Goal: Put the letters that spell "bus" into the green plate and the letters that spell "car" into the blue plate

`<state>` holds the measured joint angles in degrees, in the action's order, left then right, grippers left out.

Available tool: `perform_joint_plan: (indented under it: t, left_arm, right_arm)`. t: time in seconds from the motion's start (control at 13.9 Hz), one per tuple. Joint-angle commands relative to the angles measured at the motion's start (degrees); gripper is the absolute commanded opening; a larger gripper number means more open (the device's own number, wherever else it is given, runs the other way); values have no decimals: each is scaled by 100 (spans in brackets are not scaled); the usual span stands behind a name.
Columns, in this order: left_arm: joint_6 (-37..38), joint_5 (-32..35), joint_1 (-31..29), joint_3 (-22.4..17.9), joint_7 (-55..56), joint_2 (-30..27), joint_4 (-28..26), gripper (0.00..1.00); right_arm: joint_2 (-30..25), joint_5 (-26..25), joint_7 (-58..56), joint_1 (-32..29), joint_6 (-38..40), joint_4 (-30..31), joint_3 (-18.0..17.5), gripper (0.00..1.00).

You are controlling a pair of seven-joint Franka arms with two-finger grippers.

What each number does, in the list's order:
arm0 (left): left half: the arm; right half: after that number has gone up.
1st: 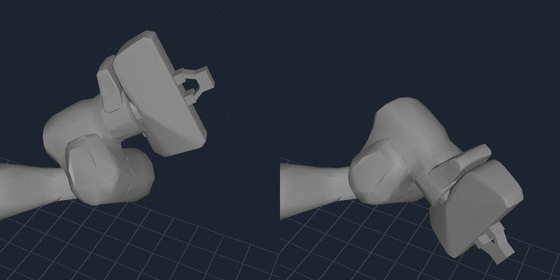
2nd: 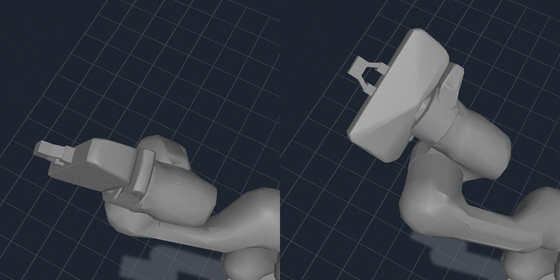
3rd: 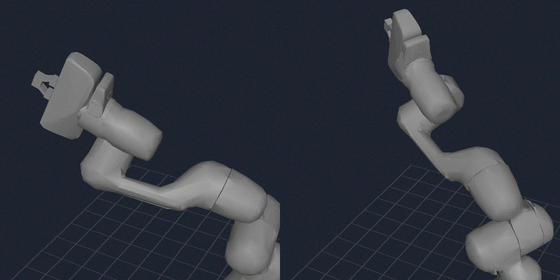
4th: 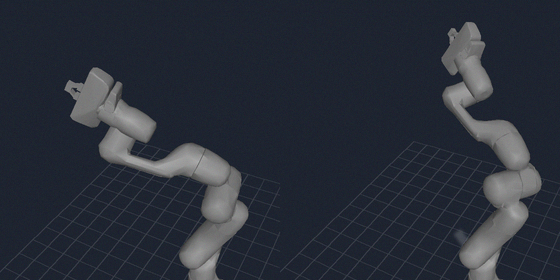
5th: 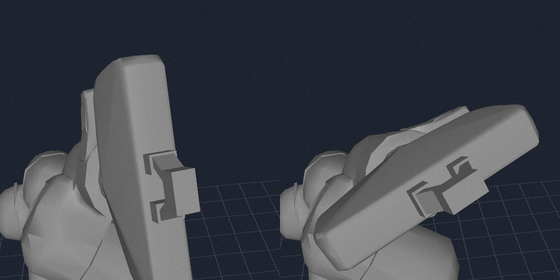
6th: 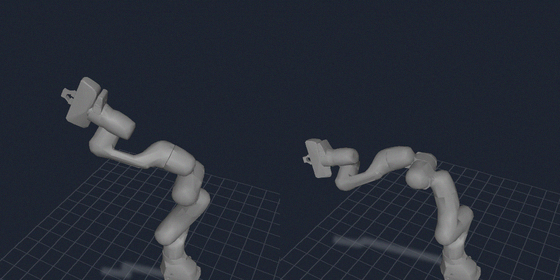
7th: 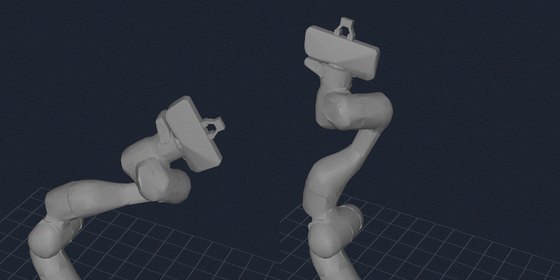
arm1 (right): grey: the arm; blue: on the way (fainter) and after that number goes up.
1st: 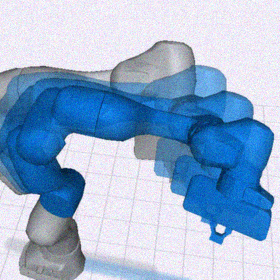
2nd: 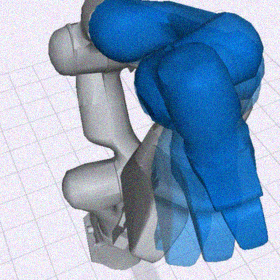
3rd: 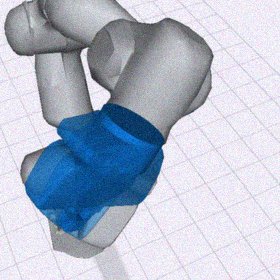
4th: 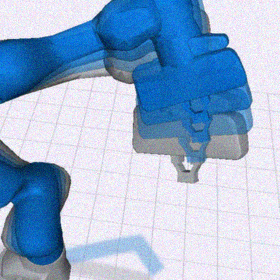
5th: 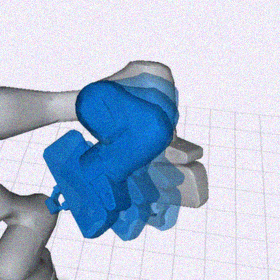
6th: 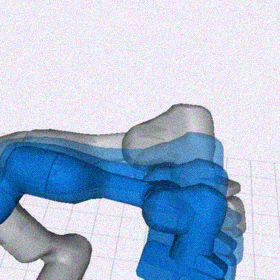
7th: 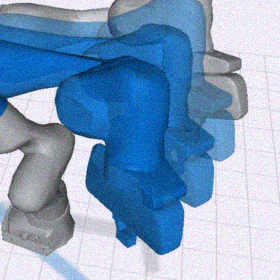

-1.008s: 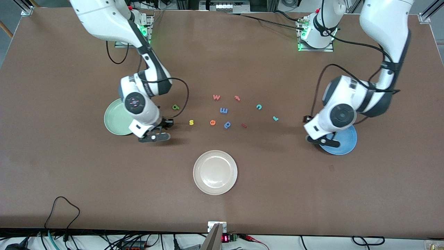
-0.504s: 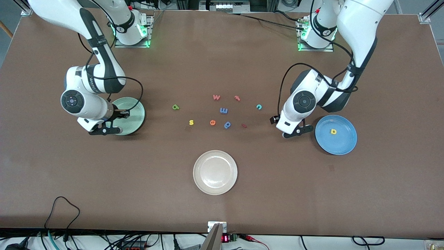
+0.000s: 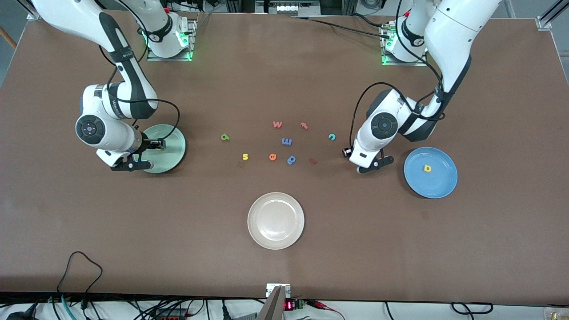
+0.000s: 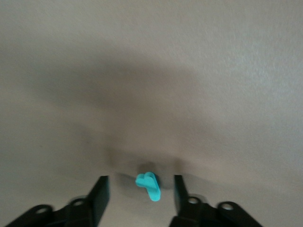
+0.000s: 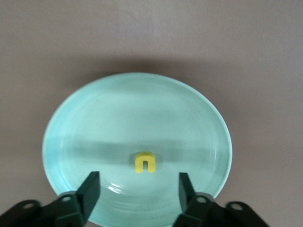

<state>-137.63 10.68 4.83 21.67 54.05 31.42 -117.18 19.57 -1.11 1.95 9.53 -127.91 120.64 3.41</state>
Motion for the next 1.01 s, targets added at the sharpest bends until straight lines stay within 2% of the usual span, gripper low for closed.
perform_joint_plan:
  t: [0.0, 0.29, 0.36, 0.5, 0.65, 0.79, 0.94]
  left_arm:
    - [-115, -75, 89, -4, 132, 74, -6, 39]
    - [-80, -58, 80, -4, 115, 39, -6, 15]
    - [-19, -49, 62, -4, 80, -4, 2, 12]
    - [235, -31, 36, -4, 45, -145, 55, 11]
    - [857, 4, 10, -4, -25, -338, 308, 11]
    - [1866, 4, -8, -48, -419, -391, 826, 11]
    - [2642, 13, -252, -75, -928, -400, 1240, 10]
  right_arm:
    - [-181, 23, 113, 101, 21, -188, -296, 100]
    - [-120, 50, 1270, 776, 3, -584, -377, 100]
    - [-68, 50, 1499, 944, 12, -689, -385, 93]
    - [55, 50, 1825, 1190, 29, -935, -403, 69]
    - [239, 59, 2255, 1471, 30, -1164, -403, 52]
    - [485, 59, 2651, 1752, 12, -1410, -403, 45]
    - [758, 59, 2933, 1946, 3, -1691, -403, 45]
